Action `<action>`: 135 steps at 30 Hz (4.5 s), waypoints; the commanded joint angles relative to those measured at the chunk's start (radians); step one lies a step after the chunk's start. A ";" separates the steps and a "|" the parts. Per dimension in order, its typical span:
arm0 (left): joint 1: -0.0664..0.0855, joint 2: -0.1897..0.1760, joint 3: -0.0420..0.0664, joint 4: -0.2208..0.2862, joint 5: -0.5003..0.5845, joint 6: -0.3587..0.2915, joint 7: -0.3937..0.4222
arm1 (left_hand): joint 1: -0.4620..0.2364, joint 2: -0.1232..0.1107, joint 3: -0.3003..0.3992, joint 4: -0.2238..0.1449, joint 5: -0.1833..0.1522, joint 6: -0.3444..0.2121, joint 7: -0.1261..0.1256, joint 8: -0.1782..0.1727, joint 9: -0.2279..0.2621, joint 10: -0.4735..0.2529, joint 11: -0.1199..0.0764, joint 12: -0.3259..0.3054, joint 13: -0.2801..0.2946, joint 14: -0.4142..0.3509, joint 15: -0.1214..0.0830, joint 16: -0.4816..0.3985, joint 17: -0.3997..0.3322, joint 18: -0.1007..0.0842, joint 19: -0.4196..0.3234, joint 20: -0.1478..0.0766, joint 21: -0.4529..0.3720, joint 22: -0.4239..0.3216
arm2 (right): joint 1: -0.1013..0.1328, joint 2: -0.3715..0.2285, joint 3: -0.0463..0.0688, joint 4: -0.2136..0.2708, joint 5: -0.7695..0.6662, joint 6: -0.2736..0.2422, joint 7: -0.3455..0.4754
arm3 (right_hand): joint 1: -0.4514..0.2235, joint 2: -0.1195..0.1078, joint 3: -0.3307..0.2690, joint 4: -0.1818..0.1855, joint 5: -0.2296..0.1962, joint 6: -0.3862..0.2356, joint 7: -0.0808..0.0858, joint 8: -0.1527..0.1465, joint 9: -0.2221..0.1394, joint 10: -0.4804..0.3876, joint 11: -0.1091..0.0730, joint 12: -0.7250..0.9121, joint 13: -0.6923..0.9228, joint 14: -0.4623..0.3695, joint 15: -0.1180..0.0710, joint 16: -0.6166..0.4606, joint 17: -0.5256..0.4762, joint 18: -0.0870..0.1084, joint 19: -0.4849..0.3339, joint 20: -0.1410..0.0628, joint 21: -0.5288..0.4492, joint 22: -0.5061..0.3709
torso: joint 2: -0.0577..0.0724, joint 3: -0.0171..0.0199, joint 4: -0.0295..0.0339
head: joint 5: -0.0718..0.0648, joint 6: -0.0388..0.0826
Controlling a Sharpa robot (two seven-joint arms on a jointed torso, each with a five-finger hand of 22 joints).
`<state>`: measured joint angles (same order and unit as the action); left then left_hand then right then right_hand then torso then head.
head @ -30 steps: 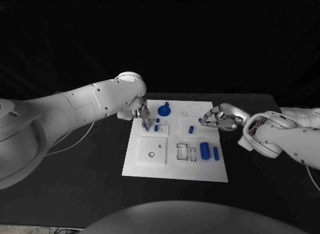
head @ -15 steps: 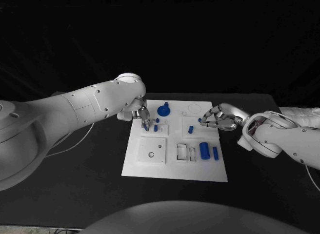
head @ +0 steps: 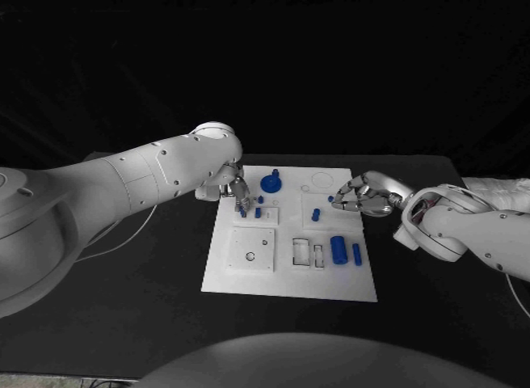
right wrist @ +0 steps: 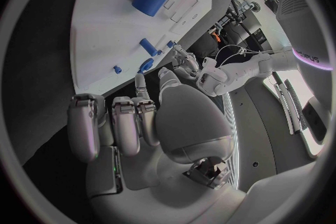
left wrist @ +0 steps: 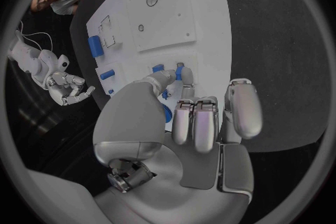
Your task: Assemble the parts on the task board
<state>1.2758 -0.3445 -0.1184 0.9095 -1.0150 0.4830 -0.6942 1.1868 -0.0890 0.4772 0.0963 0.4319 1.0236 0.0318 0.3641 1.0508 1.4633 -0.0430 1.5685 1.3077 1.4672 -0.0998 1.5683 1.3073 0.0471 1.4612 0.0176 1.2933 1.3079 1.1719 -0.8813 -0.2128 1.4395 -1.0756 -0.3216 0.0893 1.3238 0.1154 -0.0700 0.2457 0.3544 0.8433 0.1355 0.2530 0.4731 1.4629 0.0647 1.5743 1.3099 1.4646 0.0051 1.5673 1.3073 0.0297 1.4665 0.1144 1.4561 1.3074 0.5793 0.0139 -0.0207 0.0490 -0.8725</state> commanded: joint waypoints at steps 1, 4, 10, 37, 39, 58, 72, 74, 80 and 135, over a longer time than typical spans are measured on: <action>-0.013 0.003 -0.004 0.003 0.004 0.010 0.006 | 0.003 0.012 0.092 -0.097 0.005 0.000 -0.003 0.001 -0.001 0.103 -0.003 -0.003 0.258 0.104 0.006 0.002 0.263 0.010 -0.004 0.000 -0.007 0.187 | -0.001 0.001 0.000 0.000 0.002 0.002 0.007 | 0.002 -0.003 0.005 0.003 0.004 0.004 0.000 -0.004 -0.001 0.108 0.001 -0.003 0.261 0.106 0.001 0.003 0.263 0.006 0.012 0.002 -0.006 0.216 | 0.000 -0.0005 0.0004 | -0.001 0.000; -0.015 0.003 -0.005 0.006 0.005 0.010 0.008 | 0.004 0.012 0.092 -0.097 0.006 -0.001 -0.003 0.001 -0.001 0.102 -0.003 -0.005 0.256 0.104 0.006 0.002 0.263 0.010 -0.004 0.001 -0.007 0.187 | -0.001 0.001 0.000 0.000 0.002 0.001 0.007 | 0.002 -0.003 0.005 0.003 0.004 0.004 0.000 -0.004 -0.001 0.108 0.001 -0.003 0.261 0.106 0.001 0.003 0.263 0.006 0.012 0.002 -0.006 0.216 | 0.000 -0.0006 0.0003 | -0.001 0.000; -0.017 0.002 -0.005 0.008 0.003 0.004 0.011 | 0.004 0.012 0.092 -0.097 0.006 -0.001 -0.003 0.000 -0.001 0.101 -0.003 -0.005 0.255 0.104 0.006 0.002 0.263 0.010 -0.005 0.001 -0.008 0.187 | -0.002 0.000 0.000 -0.001 0.002 0.001 0.007 | 0.002 -0.003 0.005 0.003 0.004 0.004 0.000 -0.004 -0.001 0.108 0.001 -0.003 0.261 0.106 0.001 0.003 0.263 0.006 0.012 0.002 -0.006 0.216 | 0.000 -0.0002 0.0007 | 0.001 0.000; -0.035 -0.007 -0.007 0.014 -0.056 0.002 -0.005 | -0.078 0.021 -0.054 0.004 -0.303 -0.123 0.024 -0.130 -0.111 0.094 0.013 -0.013 0.247 0.104 0.020 0.002 0.263 0.011 -0.013 0.015 -0.019 0.184 | -0.004 -0.004 0.000 -0.001 0.002 0.002 0.007 | 0.002 -0.004 0.004 0.004 0.003 0.004 0.000 -0.004 -0.001 0.108 0.001 -0.003 0.261 0.106 0.001 0.003 0.263 0.006 0.011 0.002 -0.007 0.216 | 0.000 0.0002 0.0002 | 0.003 0.000; -0.036 -0.008 -0.007 0.014 -0.061 0.008 -0.011 | -0.125 0.006 -0.106 0.041 -0.367 -0.155 0.038 -0.171 -0.156 0.091 0.026 -0.017 0.243 0.104 0.030 0.002 0.263 0.012 -0.015 0.021 -0.024 0.183 | -0.005 -0.004 0.000 -0.001 0.002 0.001 0.008 | 0.002 -0.004 0.004 0.004 0.003 0.004 0.000 -0.004 -0.001 0.108 0.001 -0.003 0.261 0.106 0.001 0.003 0.263 0.006 0.011 0.002 -0.007 0.216 | 0.000 0.0005 -0.0005 | 0.004 0.000; -0.016 -0.092 0.003 0.099 -0.052 -0.022 0.006 | -0.137 0.003 -0.260 0.114 -0.380 -0.207 0.052 -0.189 -0.210 0.078 0.038 -0.030 0.229 0.104 0.041 0.002 0.263 0.014 -0.017 0.033 -0.029 0.182 | -0.009 -0.006 0.000 -0.006 0.002 -0.010 0.012 | 0.002 -0.004 0.004 0.004 0.004 0.004 0.000 -0.004 -0.002 0.108 0.001 -0.003 0.261 0.106 0.001 0.003 0.263 0.006 0.011 0.002 -0.006 0.216 | 0.000 0.0003 0.0002 | -0.004 0.000; 0.092 -0.218 0.005 0.226 0.153 -0.108 0.113 | 0.029 0.071 -0.267 0.118 -0.204 -0.161 0.064 -0.177 -0.314 0.001 0.056 -0.110 0.147 0.090 0.056 -0.022 0.243 0.015 -0.033 0.046 -0.042 0.179 | -0.010 -0.011 0.000 -0.005 0.002 -0.022 0.012 | 0.004 -0.005 0.005 0.003 0.005 0.005 0.000 -0.005 -0.002 0.108 0.001 -0.003 0.261 0.106 0.001 0.003 0.263 0.006 0.012 0.002 -0.005 0.216 | 0.001 -0.0006 0.0029 | -0.008 0.000; 0.101 -0.227 0.005 0.232 0.156 -0.164 0.133 | 0.054 0.077 -0.268 0.129 -0.194 -0.142 0.075 -0.200 -0.373 0.007 0.068 -0.103 0.152 0.095 0.070 -0.012 0.250 0.014 -0.029 0.053 -0.027 0.182 | -0.009 -0.012 0.000 -0.004 0.002 -0.021 0.011 | 0.004 -0.005 0.005 0.003 0.005 0.005 0.000 -0.005 -0.002 0.108 0.001 -0.003 0.261 0.106 0.001 0.003 0.263 0.006 0.013 0.002 -0.005 0.216 | 0.002 0.0000 0.0019 | -0.006 0.000; 0.111 -0.203 0.004 0.193 0.144 -0.220 0.121 | 0.067 0.082 -0.287 0.158 -0.208 -0.073 0.067 -0.222 -0.464 0.048 0.063 -0.060 0.193 0.104 0.066 0.002 0.263 0.006 -0.010 0.058 0.022 0.193 | -0.009 -0.012 0.000 0.001 0.002 -0.020 0.010 | 0.004 -0.006 0.005 0.002 0.005 0.005 0.000 -0.005 -0.002 0.108 0.001 -0.003 0.261 0.106 0.001 0.003 0.263 0.006 0.013 0.002 -0.005 0.217 | 0.005 -0.0022 0.0010 | -0.007 0.000; 0.029 0.132 0.006 -0.266 0.077 -0.032 0.045 | 0.091 0.081 -0.333 0.121 -0.239 0.035 0.042 -0.236 -0.561 0.083 0.041 -0.022 0.235 0.104 0.047 0.002 0.263 0.004 -0.001 0.042 0.046 0.197 | 0.010 0.004 0.000 0.023 0.002 -0.011 0.000 | 0.005 -0.007 0.004 0.002 0.006 0.005 0.000 -0.005 -0.002 0.108 0.001 -0.003 0.261 0.106 0.001 0.003 0.263 0.006 0.013 0.002 -0.004 0.217 | 0.036 -0.0101 -0.0414 | 0.001 0.000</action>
<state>1.3066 -0.2147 -0.1129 0.6412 -0.9663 0.4627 -0.6796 1.2709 -0.0104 0.1439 0.2229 0.1885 1.0505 0.0729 0.1351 0.4912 1.4650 0.0050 1.5492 1.3077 1.4637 -0.0465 1.5683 1.3081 0.0471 1.4597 0.0657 1.3425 1.3073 1.1823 -0.8785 -0.2126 1.4628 -1.0695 -0.3413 0.0897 1.3238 0.1154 -0.0700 0.2457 0.3544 0.8432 0.1355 0.2531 0.4727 1.4629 0.0647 1.5762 1.3107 1.4647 0.0051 1.5673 1.3073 0.0297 1.4665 0.1144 1.4561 1.3080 0.6159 0.0039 -0.0626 0.0500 -0.8725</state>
